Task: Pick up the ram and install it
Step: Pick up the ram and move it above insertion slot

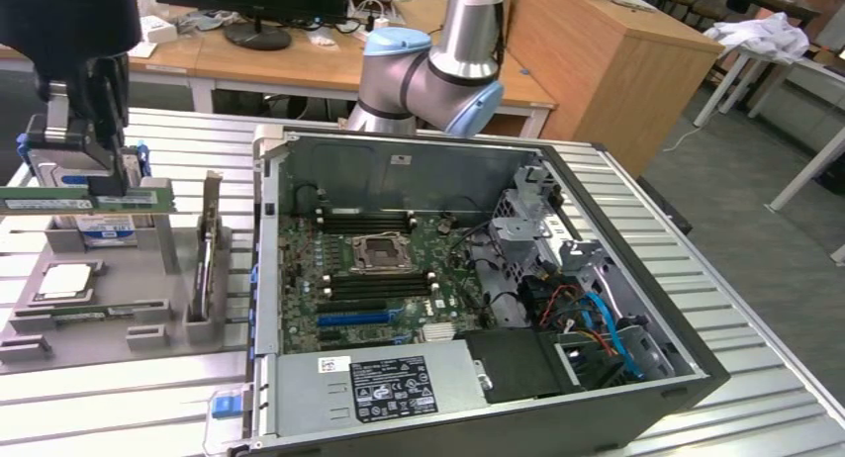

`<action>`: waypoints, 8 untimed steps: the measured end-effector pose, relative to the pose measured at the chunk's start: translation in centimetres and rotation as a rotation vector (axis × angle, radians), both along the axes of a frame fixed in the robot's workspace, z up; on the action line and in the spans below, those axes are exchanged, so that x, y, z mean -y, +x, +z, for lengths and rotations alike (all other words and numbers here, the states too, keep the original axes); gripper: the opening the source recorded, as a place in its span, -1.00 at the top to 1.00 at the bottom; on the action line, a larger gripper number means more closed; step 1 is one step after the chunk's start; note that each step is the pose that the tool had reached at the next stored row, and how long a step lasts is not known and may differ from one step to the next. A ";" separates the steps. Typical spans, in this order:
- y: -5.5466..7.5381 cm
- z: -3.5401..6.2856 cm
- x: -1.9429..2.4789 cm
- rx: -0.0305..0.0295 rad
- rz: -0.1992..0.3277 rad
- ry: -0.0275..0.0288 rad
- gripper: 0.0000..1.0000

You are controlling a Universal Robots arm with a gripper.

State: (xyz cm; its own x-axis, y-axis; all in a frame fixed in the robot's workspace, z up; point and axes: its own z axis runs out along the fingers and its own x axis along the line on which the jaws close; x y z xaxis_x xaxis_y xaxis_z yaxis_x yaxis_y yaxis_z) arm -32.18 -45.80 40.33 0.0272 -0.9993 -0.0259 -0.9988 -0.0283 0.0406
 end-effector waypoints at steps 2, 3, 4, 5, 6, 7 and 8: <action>0.3 0.00 0.00 0.0000 0.000 0.0000 0.77; 0.5 0.00 0.00 0.0000 0.000 0.0000 0.77; 0.6 -0.01 0.00 0.0001 0.000 0.0001 0.77; 0.8 -0.01 0.00 0.0001 0.000 0.0001 0.77; 0.9 0.00 0.00 0.0000 0.000 0.0000 0.77; 1.1 -0.01 0.01 0.0001 0.000 0.0001 0.77; 1.3 -0.01 0.01 0.0002 0.000 0.0001 0.77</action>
State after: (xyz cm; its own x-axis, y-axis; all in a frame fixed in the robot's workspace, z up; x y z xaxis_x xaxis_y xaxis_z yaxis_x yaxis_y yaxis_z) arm -30.92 -45.80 40.32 0.0274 -0.9993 -0.0260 -0.9988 -0.0284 0.0405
